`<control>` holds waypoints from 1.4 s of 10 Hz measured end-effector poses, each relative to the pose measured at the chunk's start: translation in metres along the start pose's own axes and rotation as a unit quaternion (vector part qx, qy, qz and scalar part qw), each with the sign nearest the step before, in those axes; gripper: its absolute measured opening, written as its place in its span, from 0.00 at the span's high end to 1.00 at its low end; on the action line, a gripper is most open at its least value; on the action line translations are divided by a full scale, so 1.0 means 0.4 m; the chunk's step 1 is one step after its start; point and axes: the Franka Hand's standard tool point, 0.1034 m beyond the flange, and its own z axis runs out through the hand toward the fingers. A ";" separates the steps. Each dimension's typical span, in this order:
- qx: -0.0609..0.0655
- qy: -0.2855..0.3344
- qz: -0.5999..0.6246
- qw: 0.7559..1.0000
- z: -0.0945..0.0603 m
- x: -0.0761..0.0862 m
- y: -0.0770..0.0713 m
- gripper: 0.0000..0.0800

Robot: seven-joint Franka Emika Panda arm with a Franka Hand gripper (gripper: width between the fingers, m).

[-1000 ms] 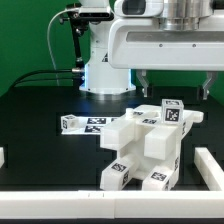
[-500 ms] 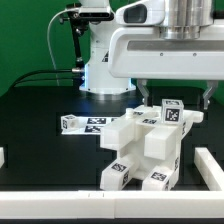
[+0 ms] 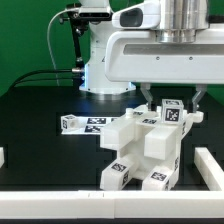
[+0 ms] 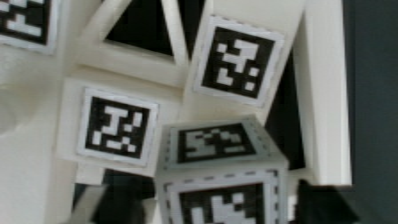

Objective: Assemble chair

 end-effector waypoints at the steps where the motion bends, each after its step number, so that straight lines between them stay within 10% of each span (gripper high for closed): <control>1: 0.001 0.000 0.041 0.999 0.000 0.000 -0.001 0.65; 9: 0.001 -0.001 0.263 0.965 0.000 -0.001 -0.003 0.64; 14: 0.005 -0.005 0.433 0.901 0.001 -0.005 -0.012 0.64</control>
Offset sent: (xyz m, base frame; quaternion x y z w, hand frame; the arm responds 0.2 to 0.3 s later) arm 0.0000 0.0000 0.0000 0.0000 0.0000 0.1938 0.9810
